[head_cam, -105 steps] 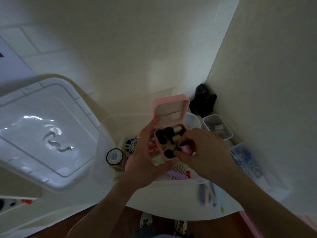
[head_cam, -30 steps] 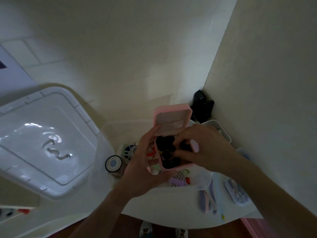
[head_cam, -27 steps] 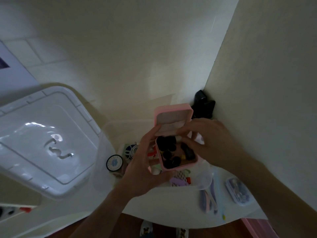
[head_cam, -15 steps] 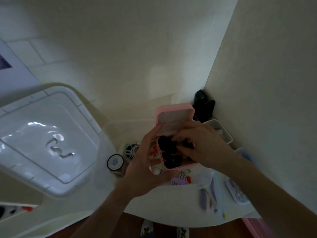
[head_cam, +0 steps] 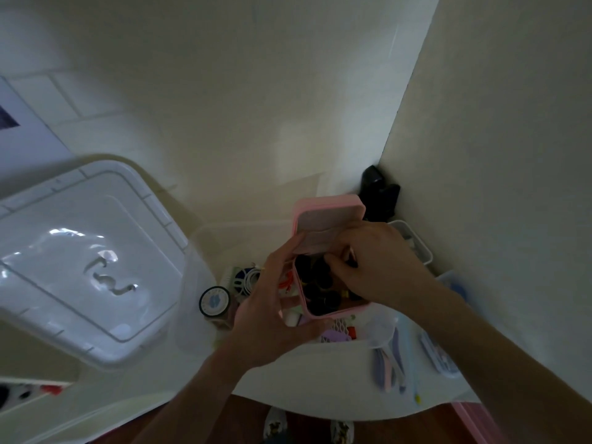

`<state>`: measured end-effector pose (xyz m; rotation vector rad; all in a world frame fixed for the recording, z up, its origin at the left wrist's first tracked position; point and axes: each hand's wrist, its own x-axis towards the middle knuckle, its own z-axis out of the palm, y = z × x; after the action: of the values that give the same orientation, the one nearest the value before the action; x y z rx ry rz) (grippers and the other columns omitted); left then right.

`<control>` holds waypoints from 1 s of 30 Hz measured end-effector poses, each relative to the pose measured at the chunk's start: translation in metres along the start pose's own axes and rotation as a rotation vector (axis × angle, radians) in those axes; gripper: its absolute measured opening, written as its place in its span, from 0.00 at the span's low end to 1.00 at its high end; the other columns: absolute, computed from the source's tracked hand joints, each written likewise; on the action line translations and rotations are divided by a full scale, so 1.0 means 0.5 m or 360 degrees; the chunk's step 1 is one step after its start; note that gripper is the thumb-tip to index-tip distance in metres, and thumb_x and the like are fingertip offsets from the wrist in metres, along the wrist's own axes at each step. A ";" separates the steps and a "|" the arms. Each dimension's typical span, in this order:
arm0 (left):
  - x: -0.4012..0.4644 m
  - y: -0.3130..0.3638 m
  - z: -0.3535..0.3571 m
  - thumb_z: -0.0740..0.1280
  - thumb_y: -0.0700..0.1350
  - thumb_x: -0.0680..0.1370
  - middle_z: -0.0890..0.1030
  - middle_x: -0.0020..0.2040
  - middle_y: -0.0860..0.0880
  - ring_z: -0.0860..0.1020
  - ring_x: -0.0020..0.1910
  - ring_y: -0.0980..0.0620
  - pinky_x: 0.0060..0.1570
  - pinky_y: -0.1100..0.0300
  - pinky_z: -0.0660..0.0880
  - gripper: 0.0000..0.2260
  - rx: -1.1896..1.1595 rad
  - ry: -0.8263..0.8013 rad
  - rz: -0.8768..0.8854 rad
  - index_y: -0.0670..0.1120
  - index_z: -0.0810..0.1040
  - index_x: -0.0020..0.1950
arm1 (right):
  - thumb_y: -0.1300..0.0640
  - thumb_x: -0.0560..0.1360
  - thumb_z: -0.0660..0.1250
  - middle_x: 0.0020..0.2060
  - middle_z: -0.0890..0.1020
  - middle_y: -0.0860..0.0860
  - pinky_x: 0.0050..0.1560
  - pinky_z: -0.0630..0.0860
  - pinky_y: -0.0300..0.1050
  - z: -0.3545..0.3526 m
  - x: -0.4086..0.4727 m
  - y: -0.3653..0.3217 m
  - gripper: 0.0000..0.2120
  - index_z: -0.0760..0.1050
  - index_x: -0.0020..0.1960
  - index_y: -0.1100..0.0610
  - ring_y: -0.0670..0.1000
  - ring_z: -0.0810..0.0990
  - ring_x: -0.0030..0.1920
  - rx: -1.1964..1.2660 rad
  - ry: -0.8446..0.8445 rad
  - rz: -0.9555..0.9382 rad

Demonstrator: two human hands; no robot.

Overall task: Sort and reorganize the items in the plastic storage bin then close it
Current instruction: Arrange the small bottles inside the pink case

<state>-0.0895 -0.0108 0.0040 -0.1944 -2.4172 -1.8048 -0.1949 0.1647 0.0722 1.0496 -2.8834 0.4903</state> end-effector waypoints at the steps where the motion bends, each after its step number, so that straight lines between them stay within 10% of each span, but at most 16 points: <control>1: 0.000 -0.001 0.001 0.81 0.40 0.69 0.64 0.76 0.53 0.68 0.74 0.45 0.61 0.44 0.78 0.49 0.0005 0.0000 0.0003 0.51 0.54 0.81 | 0.46 0.73 0.62 0.35 0.80 0.49 0.39 0.77 0.47 -0.001 0.001 -0.001 0.14 0.79 0.38 0.53 0.48 0.78 0.36 -0.0029 -0.0006 0.0021; 13: -0.006 -0.007 -0.001 0.81 0.38 0.68 0.65 0.75 0.52 0.70 0.72 0.45 0.57 0.44 0.80 0.49 -0.0106 0.0034 -0.0037 0.53 0.55 0.80 | 0.54 0.73 0.72 0.37 0.84 0.43 0.39 0.77 0.40 -0.032 -0.036 0.014 0.04 0.84 0.46 0.48 0.43 0.79 0.32 0.0168 0.0362 0.0135; 17: -0.007 -0.005 -0.002 0.81 0.36 0.68 0.66 0.75 0.53 0.70 0.72 0.45 0.57 0.43 0.80 0.50 -0.0115 0.0012 -0.0033 0.53 0.55 0.80 | 0.50 0.72 0.72 0.40 0.81 0.43 0.42 0.78 0.43 -0.023 -0.038 0.032 0.10 0.84 0.53 0.46 0.42 0.76 0.34 0.0182 0.0099 0.0116; 30: -0.001 0.004 -0.006 0.80 0.35 0.68 0.64 0.75 0.49 0.71 0.71 0.45 0.58 0.43 0.79 0.49 -0.0162 0.0005 -0.0033 0.51 0.54 0.81 | 0.54 0.72 0.72 0.36 0.84 0.43 0.38 0.78 0.39 0.001 -0.027 0.016 0.03 0.84 0.44 0.48 0.42 0.80 0.33 0.0191 0.0217 0.0055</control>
<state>-0.0888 -0.0130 0.0065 -0.1760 -2.3357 -1.9369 -0.1893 0.1787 0.0677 0.9418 -2.7862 0.7157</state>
